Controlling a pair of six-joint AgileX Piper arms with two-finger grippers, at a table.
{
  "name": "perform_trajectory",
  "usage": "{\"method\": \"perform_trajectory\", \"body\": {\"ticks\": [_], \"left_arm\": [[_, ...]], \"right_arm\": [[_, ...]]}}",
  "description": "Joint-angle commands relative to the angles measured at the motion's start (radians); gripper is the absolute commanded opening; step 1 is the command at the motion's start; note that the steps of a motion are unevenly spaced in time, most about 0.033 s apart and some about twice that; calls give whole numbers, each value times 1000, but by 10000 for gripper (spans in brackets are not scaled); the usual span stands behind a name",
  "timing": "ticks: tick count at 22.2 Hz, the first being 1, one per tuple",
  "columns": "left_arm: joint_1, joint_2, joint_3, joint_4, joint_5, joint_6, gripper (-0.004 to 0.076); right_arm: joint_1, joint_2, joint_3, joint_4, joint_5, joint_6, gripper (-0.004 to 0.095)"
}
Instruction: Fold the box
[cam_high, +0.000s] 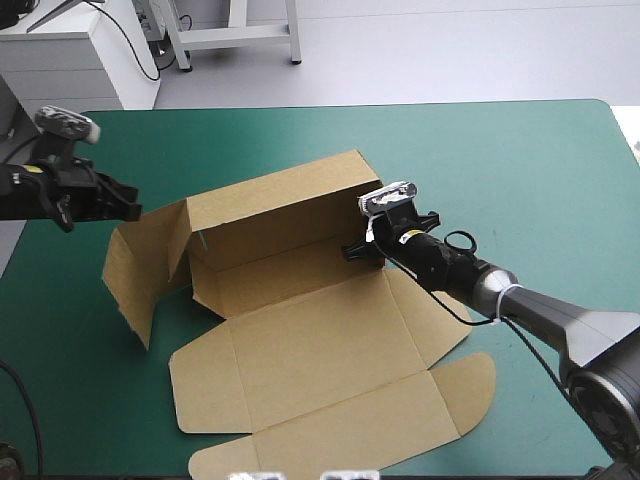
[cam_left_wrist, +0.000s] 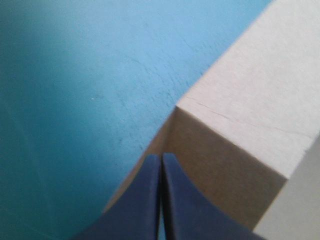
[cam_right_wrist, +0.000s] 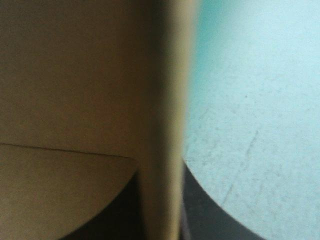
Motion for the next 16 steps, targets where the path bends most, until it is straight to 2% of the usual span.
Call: {"method": "perform_trajectory", "body": {"ticks": [1, 3, 6, 9, 10, 12, 14, 16], "left_arm": [[125, -41, -34, -177, -68, -3, -8], [201, -41, -34, -256, -71, -38, -8], [208, -41, -34, -263, -78, -38, -8], [208, -41, -27, -246, -78, -43, -8], [208, -39, -27, -234, -78, -61, -8], [208, -39, -27, -232, -82, -63, -8], [208, -39, -27, -232, -81, -63, -8], [208, -39, -27, -232, -81, -63, -8]], "right_arm": [[-12, -26, -3, 15, 198, 10, -18], [-56, -26, -7, 26, 271, 16, -18], [-128, -26, -49, 23, 413, -11, -18], [-192, -26, -155, -7, 597, 0, -17], [-212, -26, -209, -40, 661, 50, -17], [-226, -24, -322, -209, 766, 231, -12], [-226, -22, -425, -453, 897, 416, -12], [-226, -13, -493, -544, 993, 476, -12]]}}
